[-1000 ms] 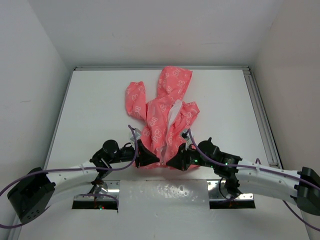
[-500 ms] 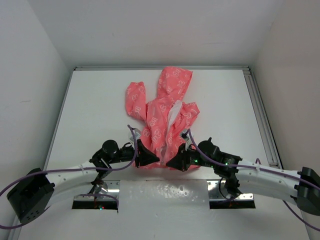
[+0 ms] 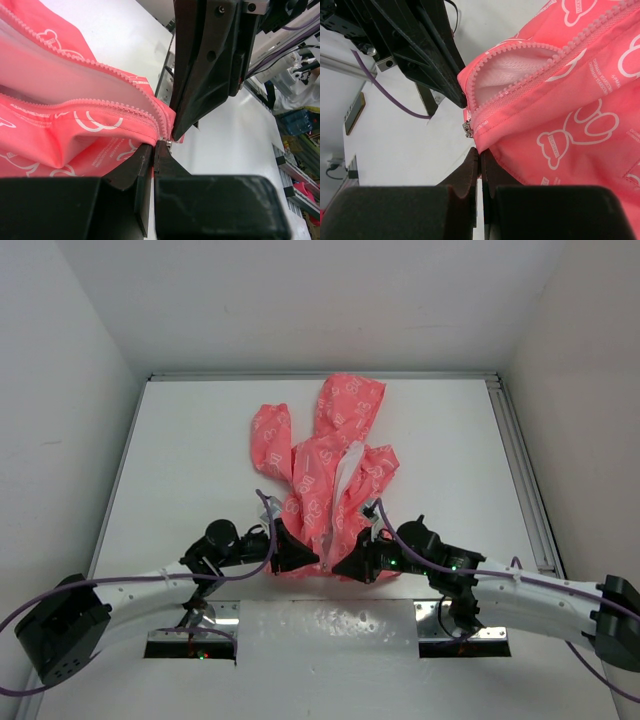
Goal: Zip up the jacket
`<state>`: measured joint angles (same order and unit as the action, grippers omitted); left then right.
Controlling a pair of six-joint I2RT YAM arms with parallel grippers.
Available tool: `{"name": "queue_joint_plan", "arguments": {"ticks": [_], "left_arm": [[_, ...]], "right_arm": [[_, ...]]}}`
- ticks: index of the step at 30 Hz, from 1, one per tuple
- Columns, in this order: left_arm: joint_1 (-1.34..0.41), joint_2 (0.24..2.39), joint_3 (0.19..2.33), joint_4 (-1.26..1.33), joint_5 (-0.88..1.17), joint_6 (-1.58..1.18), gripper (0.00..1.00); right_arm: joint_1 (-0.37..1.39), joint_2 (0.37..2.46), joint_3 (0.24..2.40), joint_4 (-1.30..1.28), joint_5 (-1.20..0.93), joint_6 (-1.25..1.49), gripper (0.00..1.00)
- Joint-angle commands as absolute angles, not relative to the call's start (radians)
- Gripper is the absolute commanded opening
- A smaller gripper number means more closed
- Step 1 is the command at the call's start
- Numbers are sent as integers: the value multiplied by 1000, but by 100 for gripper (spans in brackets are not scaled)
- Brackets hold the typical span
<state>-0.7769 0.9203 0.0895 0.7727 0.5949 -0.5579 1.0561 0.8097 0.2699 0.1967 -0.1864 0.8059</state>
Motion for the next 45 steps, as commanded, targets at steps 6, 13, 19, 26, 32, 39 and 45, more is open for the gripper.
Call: {"name": "queue_joint_plan", "arguments": {"ticks": [6,13,19,26,32,39,45], "left_arm": [[-767,925,84,856,635,-558,0],[-767,923,80,868,652,-566,0],[-765,943,80,885,669,-571,0],[-767,968,81,913,704,-578,0],[-767,1000,87,934,738,-589,0],[-767,994,84,939,736,-604,0],[-767,986,74,976,744,-643,0]], "right_arm": [[1055,782,324,198,-184,779,0],[1055,788,328,190,-187,776,0],[1055,776,330,189,-184,776,0],[1055,769,327,192,-181,778,0],[1055,761,324,222,-179,770,0],[1055,769,314,304,-167,773,0],[1054,759,285,359,-130,790,0]]}}
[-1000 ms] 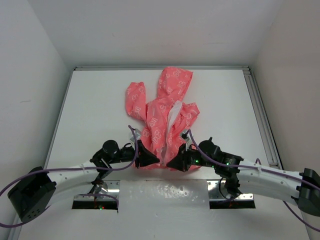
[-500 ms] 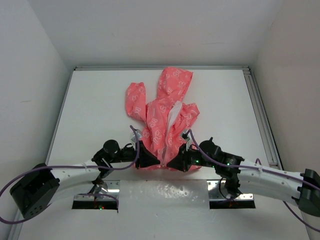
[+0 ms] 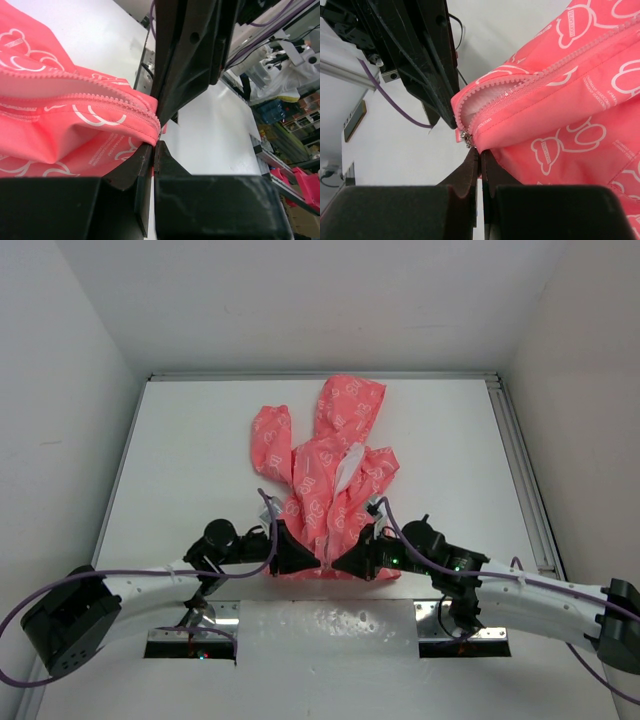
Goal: Zip up the jacket
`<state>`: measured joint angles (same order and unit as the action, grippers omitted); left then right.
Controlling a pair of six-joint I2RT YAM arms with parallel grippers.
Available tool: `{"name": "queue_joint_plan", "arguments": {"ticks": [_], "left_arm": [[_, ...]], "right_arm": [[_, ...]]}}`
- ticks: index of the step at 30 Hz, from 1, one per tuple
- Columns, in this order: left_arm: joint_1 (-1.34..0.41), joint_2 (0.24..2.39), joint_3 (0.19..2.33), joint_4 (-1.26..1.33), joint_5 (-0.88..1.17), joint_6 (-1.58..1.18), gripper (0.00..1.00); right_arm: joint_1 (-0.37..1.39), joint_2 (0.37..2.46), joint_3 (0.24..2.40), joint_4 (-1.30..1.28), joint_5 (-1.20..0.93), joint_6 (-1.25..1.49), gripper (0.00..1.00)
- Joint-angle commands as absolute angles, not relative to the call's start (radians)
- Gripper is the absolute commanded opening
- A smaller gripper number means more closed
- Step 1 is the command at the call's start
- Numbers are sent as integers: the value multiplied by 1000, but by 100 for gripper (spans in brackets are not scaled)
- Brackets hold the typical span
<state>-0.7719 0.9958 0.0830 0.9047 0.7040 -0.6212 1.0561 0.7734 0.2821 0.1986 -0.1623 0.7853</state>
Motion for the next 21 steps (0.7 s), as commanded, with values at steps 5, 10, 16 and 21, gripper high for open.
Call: {"name": "queue_joint_plan", "arguments": {"ticks": [5,10,16,21], "left_arm": [[-767,986,74,970,739,-649,0],[-770,945,81,879,701,-623,0],[-784,887,100,744,608,-568,0],[-807,865,123,651,543,-523,0]], "right_arm": [[1055,773,267,463,-152,818,0],[1055,741,278,447,-160,831,0],[1054,727,294,390,-147,842,0],[1055,738,310,374,-135,851,0]]}}
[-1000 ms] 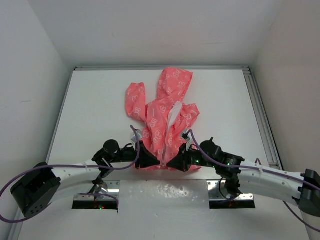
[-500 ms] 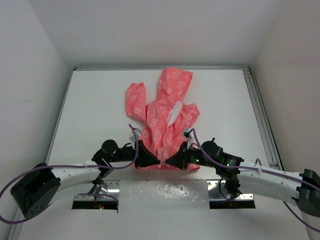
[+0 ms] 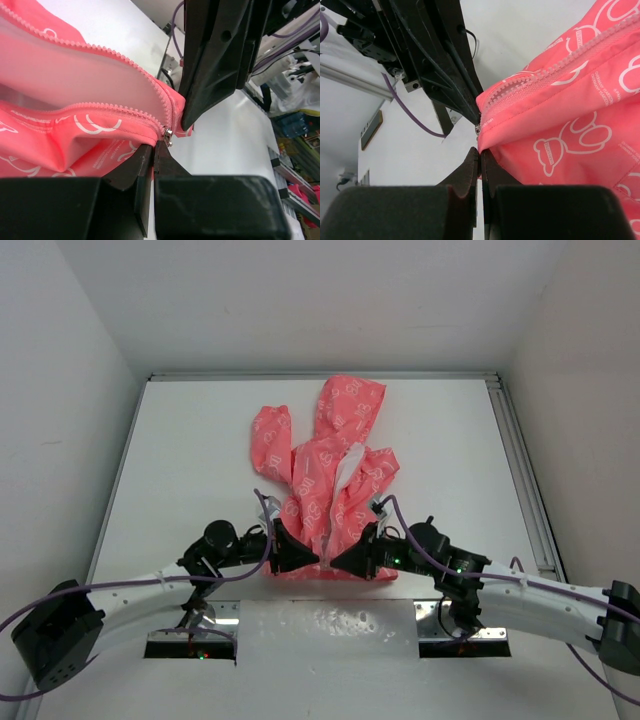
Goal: Zip up the jacket
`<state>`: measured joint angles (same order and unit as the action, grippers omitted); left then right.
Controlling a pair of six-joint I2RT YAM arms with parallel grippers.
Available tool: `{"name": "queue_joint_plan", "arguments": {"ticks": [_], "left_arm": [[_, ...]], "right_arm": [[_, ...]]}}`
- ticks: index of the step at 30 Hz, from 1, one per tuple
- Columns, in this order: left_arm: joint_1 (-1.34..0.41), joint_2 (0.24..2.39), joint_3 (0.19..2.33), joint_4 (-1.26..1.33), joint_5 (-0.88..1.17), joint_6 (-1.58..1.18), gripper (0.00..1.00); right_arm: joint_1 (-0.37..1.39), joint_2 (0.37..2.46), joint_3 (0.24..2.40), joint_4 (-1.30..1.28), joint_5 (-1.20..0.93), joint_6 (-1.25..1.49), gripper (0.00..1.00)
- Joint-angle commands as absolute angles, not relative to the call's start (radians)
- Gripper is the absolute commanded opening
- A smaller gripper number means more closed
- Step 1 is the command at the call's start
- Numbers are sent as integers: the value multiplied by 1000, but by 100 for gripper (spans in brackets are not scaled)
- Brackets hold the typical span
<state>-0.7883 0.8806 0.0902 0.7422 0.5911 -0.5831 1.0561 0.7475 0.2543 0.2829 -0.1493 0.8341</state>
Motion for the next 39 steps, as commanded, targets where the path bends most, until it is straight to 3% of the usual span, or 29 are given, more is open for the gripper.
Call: {"name": "queue_joint_plan", "arguments": {"ticks": [1,39], "left_arm": [[-811,859,121,650,537,-522,0],[-850,815,130,612,494,-549,0]], "right_arm": [[1054,744,316,348,-129,850,0],[1055,986,549,198,77,845,0]]}}
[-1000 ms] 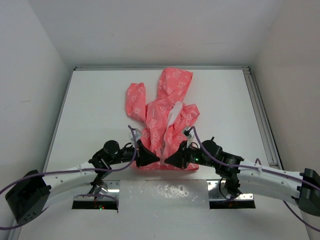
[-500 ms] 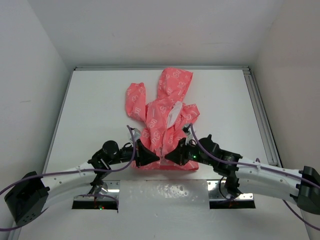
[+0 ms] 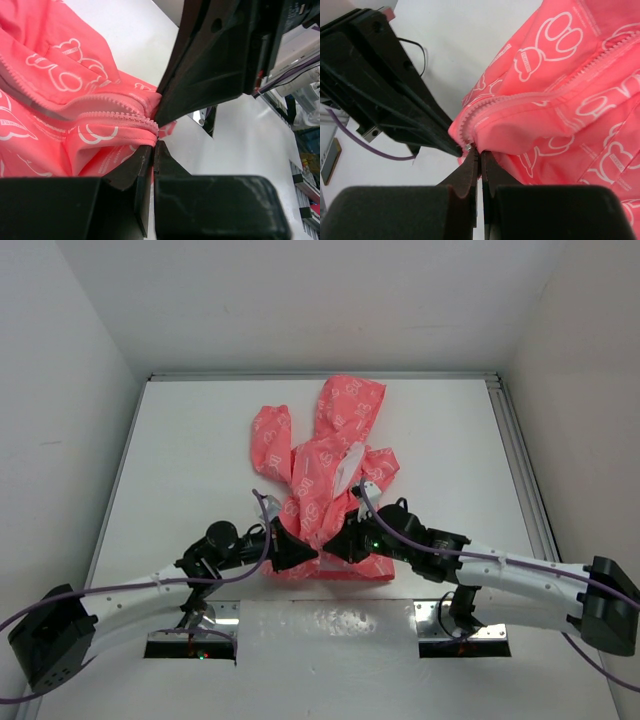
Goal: Zip up the jacket
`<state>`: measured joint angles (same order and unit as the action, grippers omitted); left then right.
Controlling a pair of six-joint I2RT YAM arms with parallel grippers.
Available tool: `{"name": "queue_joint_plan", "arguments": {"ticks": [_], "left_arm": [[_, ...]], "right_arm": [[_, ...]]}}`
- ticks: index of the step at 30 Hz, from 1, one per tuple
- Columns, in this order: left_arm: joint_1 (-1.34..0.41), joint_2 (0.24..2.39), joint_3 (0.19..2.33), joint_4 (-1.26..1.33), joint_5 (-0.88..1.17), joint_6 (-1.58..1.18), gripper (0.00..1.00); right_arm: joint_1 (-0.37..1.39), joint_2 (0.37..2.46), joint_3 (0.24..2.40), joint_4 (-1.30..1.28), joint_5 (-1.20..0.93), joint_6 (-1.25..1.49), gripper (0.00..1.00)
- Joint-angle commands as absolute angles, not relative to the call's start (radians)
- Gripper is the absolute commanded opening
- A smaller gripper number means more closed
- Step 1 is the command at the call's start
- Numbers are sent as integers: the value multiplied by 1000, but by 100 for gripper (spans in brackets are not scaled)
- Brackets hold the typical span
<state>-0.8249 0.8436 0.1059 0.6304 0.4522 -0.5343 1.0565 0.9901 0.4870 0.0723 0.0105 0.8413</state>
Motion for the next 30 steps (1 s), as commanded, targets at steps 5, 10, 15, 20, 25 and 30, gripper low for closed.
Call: {"name": "queue_joint_plan", "arguments": {"ticks": [5,10,15,20,25,30], "left_arm": [[-850,795,132,586,479,-545,0],[-851,848,129,601,466,-549,0],[-874,848,155,595,453,-549,0],[-893,827,155,604,457,-574,0],[-894,814,137,609,448,-583,0],[-897,867,130,641,463,-581,0]], "right_arm": [[1054,948,514,219,88,862,0],[1055,952,546,203,67,877,0],[1054,1040,633,140,120,856,0],[1054,1043,620,138,176,850,0],[1054,994,575,144,173,871,0],[1054,1003,607,129,118,881,0]]}}
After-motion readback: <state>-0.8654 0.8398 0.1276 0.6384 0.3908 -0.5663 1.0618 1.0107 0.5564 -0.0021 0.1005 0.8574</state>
